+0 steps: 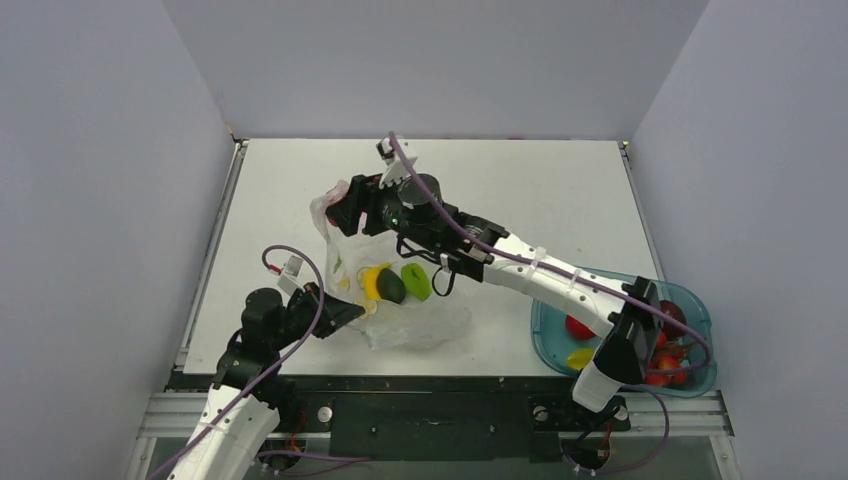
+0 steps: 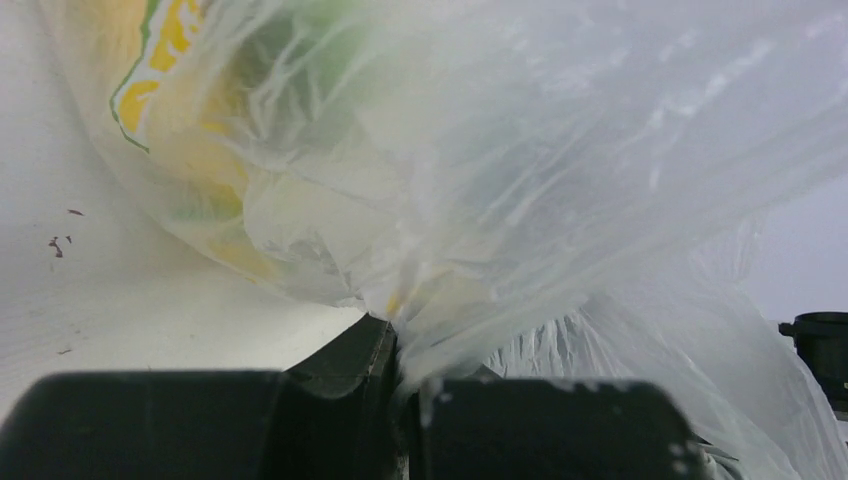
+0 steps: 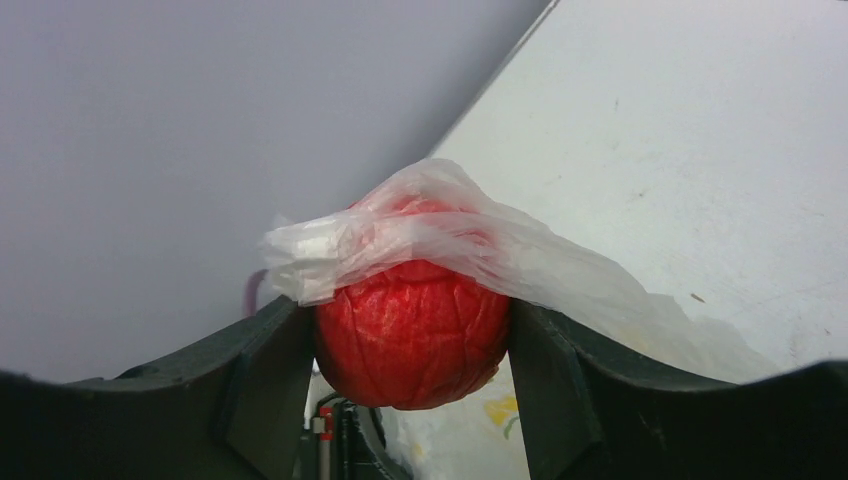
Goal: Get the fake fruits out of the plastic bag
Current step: Take out the fake fruit from the plastic bag, then place the fake fruit in the bin.
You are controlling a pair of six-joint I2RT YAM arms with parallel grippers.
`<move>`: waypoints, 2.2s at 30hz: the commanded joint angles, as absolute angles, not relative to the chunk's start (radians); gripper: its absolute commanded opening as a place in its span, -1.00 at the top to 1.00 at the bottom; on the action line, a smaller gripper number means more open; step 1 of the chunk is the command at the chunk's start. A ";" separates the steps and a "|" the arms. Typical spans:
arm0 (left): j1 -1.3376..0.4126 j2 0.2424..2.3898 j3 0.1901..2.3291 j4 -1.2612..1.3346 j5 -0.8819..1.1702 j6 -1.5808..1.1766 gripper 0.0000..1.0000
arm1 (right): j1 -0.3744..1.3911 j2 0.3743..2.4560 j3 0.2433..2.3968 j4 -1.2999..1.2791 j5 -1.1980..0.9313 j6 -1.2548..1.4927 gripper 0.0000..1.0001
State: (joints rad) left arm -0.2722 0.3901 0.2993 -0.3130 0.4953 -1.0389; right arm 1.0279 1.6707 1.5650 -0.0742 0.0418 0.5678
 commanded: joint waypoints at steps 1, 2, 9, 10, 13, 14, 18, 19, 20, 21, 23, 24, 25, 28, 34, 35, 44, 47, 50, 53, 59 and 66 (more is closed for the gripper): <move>-0.264 0.386 0.319 -0.274 0.462 -1.030 1.00 | 1.003 1.538 1.615 -0.084 -0.113 0.667 1.00; -0.264 0.394 0.323 -0.279 0.463 -1.023 1.00 | 1.002 1.502 1.606 -0.100 -0.117 0.659 0.99; -0.264 0.403 0.369 -0.367 0.446 -0.953 1.00 | 0.961 1.272 1.436 -0.444 0.087 0.487 1.00; -0.263 0.398 0.372 -0.371 0.446 -0.951 1.00 | 0.948 1.203 1.369 -0.456 0.124 0.464 1.00; -0.263 0.400 0.380 -0.379 0.435 -0.937 1.00 | 0.915 1.077 1.248 -0.492 0.158 0.446 1.00; -0.261 0.405 0.384 -0.375 0.435 -0.941 1.00 | 0.902 1.022 1.200 -0.517 0.193 0.455 1.00; -0.261 0.425 0.410 -0.359 0.449 -0.935 1.00 | 0.875 0.879 1.088 -0.644 0.471 0.515 1.00; -0.260 0.432 0.415 -0.367 0.445 -0.929 1.00 | 0.870 0.839 1.068 -0.668 0.591 0.553 1.00; -0.260 0.435 0.426 -0.372 0.438 -0.920 1.00 | 0.860 0.822 1.029 -0.710 0.644 0.573 1.00; -0.260 0.437 0.430 -0.380 0.433 -0.917 1.00 | 0.853 0.791 1.012 -0.728 0.723 0.612 1.00; -0.259 0.438 0.433 -0.378 0.431 -0.919 1.00 | 0.824 0.756 0.967 -0.776 0.805 0.670 1.00; -0.258 0.439 0.430 -0.373 0.439 -0.925 1.00 | 0.817 0.747 0.944 -0.810 0.828 0.690 1.00; -0.258 0.440 0.427 -0.364 0.444 -0.928 1.00 | 0.805 0.730 0.933 -0.825 0.869 0.734 1.00; -0.258 0.438 0.426 -0.362 0.449 -0.931 1.00 | 0.766 0.713 0.868 -0.871 0.896 0.822 1.00; -0.258 0.419 0.423 -0.355 0.454 -0.953 1.00 | 0.638 0.757 0.775 -0.861 0.774 0.895 1.00; -0.258 0.418 0.423 -0.356 0.454 -0.948 1.00 | 0.613 0.777 0.757 -0.845 0.761 0.894 1.00; -0.258 0.419 0.409 -0.351 0.464 -0.950 1.00 | 0.444 0.861 0.651 -0.727 0.555 0.886 0.86; -0.258 0.424 0.402 -0.331 0.473 -0.967 1.00 | 0.395 0.876 0.595 -0.673 0.481 0.883 0.71; -0.258 0.421 0.400 -0.322 0.482 -0.975 1.00 | 0.353 0.892 0.567 -0.655 0.442 0.876 0.43; -0.258 0.426 0.405 -0.336 0.478 -0.963 1.00 | 0.343 0.878 0.545 -0.643 0.440 0.885 -0.01; -0.258 0.428 0.404 -0.343 0.490 -0.956 1.00 | 0.340 0.810 0.553 -0.647 0.449 0.877 -0.59; -0.258 0.427 0.398 -0.334 0.503 -0.960 1.00 | 0.349 0.792 0.591 -0.656 0.417 0.842 -0.79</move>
State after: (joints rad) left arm -0.2649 0.4297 0.3859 -0.3779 0.4797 -0.9653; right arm 0.3466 0.8093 0.5415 -0.6819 0.4343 0.8722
